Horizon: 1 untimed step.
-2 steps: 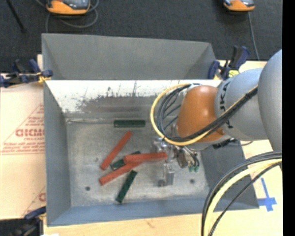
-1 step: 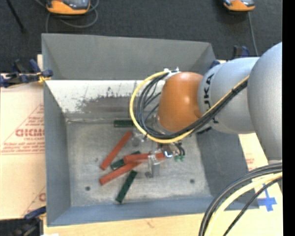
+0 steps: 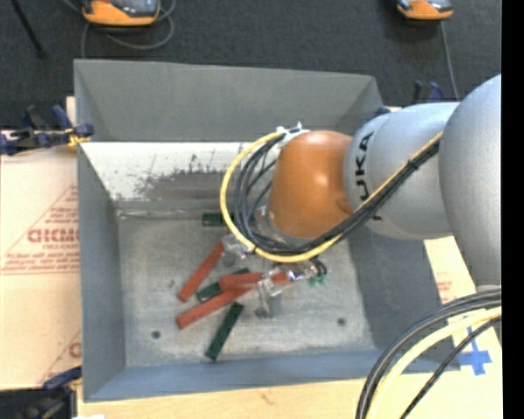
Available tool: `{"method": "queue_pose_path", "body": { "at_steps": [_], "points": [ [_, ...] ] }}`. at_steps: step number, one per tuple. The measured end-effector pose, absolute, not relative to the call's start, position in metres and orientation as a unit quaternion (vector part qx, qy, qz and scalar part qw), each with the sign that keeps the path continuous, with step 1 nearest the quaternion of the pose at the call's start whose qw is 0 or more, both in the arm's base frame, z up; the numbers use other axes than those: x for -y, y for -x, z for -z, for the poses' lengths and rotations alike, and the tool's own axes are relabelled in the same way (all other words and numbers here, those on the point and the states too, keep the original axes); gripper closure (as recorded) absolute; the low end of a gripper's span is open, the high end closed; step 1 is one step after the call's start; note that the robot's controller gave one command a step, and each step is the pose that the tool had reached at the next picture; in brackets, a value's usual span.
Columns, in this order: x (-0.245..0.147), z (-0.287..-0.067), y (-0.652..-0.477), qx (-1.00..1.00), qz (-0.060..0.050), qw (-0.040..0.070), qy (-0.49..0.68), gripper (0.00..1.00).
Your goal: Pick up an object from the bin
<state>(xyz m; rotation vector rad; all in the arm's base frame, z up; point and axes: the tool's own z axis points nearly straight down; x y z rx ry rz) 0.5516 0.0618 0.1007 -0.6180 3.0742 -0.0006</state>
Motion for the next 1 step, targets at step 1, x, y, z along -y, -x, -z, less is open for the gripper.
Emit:
{"method": "queue_pose_path", "body": {
  "at_steps": [1],
  "points": [
    [-0.0598,-0.0720,-0.5623,-0.992,-0.001,0.003,0.127,0.00]
  ]
}}
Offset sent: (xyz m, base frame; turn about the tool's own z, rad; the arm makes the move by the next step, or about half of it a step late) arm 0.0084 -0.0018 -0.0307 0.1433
